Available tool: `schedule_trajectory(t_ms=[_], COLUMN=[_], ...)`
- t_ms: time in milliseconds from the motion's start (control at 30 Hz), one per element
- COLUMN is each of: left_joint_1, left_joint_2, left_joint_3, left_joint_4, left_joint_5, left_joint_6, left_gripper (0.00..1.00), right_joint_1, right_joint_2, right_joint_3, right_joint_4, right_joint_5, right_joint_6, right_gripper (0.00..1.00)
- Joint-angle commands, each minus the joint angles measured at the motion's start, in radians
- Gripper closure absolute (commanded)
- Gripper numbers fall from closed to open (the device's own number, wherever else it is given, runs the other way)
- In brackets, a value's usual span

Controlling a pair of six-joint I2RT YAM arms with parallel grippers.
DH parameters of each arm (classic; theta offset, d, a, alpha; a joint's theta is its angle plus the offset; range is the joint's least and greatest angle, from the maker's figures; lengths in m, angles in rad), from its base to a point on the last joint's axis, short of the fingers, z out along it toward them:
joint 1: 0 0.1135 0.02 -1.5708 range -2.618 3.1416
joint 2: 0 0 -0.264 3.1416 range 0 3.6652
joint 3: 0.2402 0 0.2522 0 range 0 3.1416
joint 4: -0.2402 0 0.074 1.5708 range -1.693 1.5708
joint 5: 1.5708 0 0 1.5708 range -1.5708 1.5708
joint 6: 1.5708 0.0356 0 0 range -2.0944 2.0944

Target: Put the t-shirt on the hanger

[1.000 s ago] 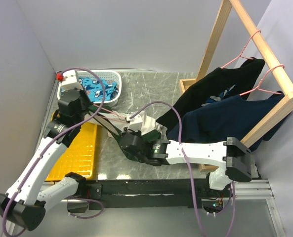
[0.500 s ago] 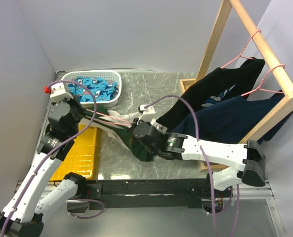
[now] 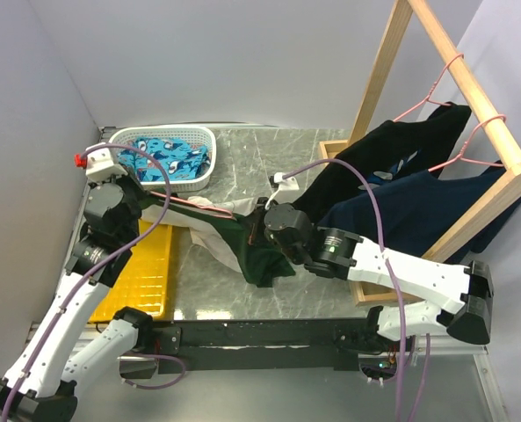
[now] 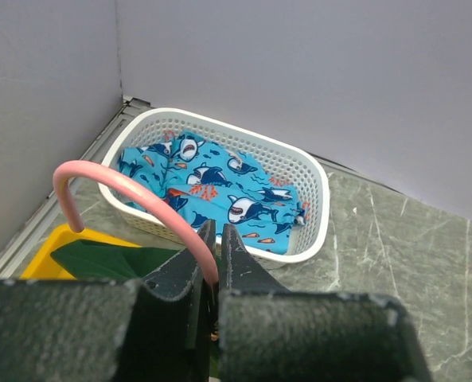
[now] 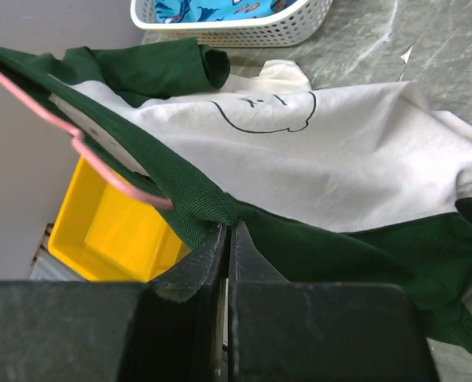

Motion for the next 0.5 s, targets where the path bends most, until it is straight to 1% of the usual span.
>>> schedule_trajectory(t_ms=[0,200,467], left_joint_1=[0.014,0.014,0.001], left_joint_2=[0.025,0.034,0.045], left_joint_3=[0.043,0.056,0.033], left_joint_4=[0.050,0.069,0.113], left_joint_5=[-0.101,-0.061,-0.035], left_joint_6=[0.057,0.086,0.135], left_gripper=[0.99,0.99,0.99], right_joint_1=[-0.007,-0.008,0.016], right_joint_2=[-0.058,-0.076,0.005], right_joint_3=[0.015,0.044,0.247], right_joint_4=[-0.049,-0.079,-0.174], right_joint_5=[0.020,0.022,0.000], right_joint_6=[-0.032,-0.050,-0.130], right_gripper=[1.00,1.00,1.00])
